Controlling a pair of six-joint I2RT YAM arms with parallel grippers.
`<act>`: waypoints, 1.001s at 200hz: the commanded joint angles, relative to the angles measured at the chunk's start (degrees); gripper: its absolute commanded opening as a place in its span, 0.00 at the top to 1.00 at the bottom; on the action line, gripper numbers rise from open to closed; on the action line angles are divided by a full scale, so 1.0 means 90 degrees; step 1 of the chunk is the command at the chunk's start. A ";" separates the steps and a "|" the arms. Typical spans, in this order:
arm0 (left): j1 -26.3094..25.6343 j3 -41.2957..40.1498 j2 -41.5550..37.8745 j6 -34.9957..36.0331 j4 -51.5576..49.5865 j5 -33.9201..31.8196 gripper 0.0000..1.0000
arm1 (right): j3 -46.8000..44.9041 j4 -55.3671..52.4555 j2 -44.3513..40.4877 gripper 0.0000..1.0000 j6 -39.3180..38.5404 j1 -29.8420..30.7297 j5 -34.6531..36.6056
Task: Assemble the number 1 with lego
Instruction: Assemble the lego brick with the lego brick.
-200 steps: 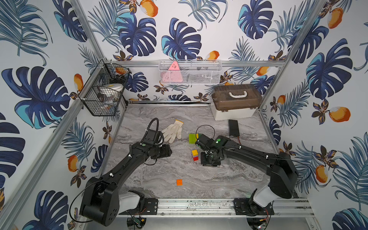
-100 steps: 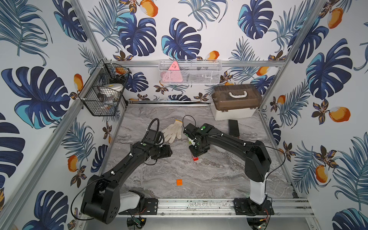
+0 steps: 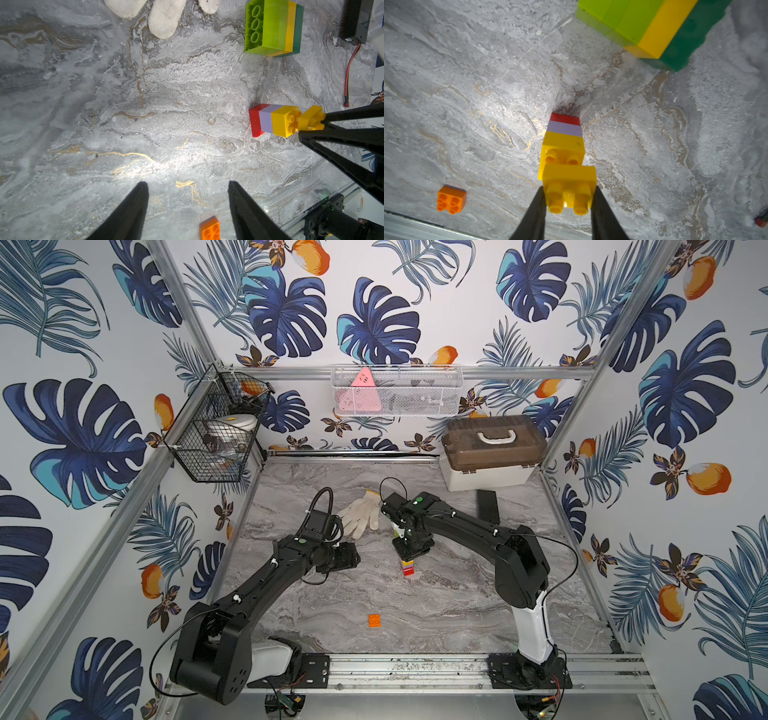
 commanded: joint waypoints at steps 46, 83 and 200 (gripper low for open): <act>0.0002 0.0008 0.0022 0.0004 0.0020 0.0023 0.33 | 0.0161 -0.0069 0.0205 0.69 0.0300 0.0009 -0.0154; -0.0002 0.0007 0.0038 0.0013 0.0020 0.0028 0.33 | 0.0130 -0.0073 0.0257 0.62 0.0443 0.0007 -0.0151; -0.0001 0.0017 0.0052 0.0022 0.0009 -0.0035 0.33 | 0.0508 -0.0230 0.0308 0.54 0.0616 0.0012 0.0104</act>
